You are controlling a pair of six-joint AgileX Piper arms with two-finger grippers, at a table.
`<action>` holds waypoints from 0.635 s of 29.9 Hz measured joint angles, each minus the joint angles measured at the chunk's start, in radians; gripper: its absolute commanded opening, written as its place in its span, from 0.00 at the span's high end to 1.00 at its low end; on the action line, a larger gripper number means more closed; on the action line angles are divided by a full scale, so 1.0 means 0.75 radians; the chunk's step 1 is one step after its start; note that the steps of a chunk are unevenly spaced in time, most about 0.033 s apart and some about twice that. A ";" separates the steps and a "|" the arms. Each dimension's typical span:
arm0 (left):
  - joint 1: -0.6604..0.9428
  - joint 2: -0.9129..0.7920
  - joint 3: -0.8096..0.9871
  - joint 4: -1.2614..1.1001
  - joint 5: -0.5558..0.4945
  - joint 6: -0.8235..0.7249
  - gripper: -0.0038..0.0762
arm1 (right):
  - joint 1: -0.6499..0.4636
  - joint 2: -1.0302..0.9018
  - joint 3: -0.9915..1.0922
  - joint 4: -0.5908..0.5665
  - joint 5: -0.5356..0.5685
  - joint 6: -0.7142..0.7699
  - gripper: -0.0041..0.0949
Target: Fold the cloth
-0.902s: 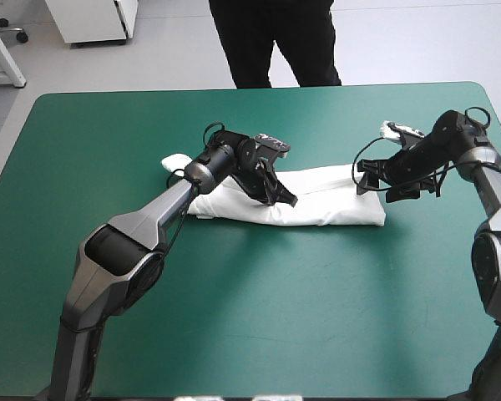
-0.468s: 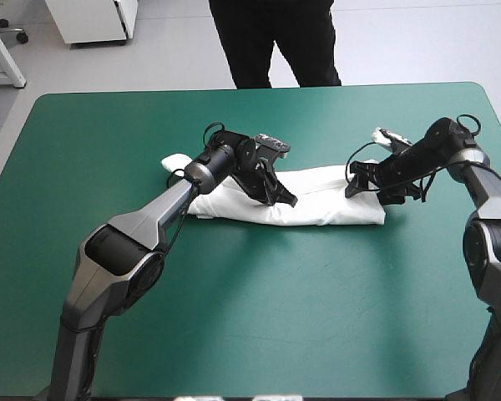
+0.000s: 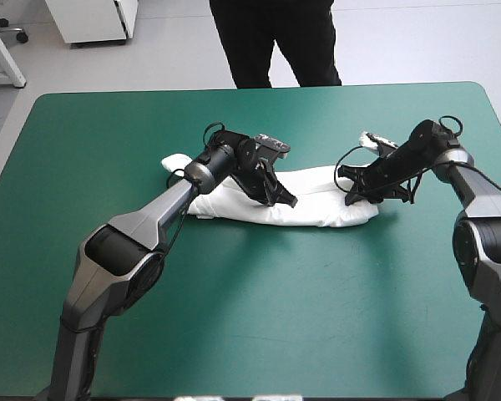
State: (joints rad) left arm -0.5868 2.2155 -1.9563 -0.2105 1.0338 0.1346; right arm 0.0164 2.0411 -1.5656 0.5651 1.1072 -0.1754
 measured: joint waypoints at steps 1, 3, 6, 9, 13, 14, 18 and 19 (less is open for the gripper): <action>0.000 0.000 0.000 0.000 0.001 0.000 0.96 | 0.002 -0.006 0.003 -0.005 -0.004 0.000 0.97; 0.000 0.000 0.000 -0.002 0.002 0.000 0.96 | 0.007 -0.024 0.003 -0.005 -0.006 0.000 0.97; 0.000 0.000 0.000 -0.001 0.003 0.000 0.96 | 0.014 -0.083 0.006 0.019 -0.008 -0.010 0.97; 0.000 0.000 0.000 -0.001 0.003 0.000 0.96 | 0.017 -0.155 0.008 0.132 -0.011 -0.053 0.97; 0.000 0.000 0.000 0.000 0.003 0.000 0.96 | 0.032 -0.243 0.008 0.276 -0.024 -0.104 0.97; 0.000 0.000 0.000 0.000 0.003 0.000 0.96 | 0.039 -0.259 0.004 0.301 -0.020 -0.112 0.97; -0.002 0.000 0.000 0.000 0.004 0.000 0.96 | 0.080 -0.292 -0.044 0.345 -0.005 -0.132 0.97; -0.002 0.000 0.000 -0.001 0.008 0.000 0.96 | 0.093 -0.296 -0.065 0.345 -0.001 -0.132 0.97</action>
State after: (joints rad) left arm -0.5880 2.2155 -1.9563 -0.2113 1.0396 0.1346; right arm 0.0858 1.8194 -1.6143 0.8239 1.1060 -0.2742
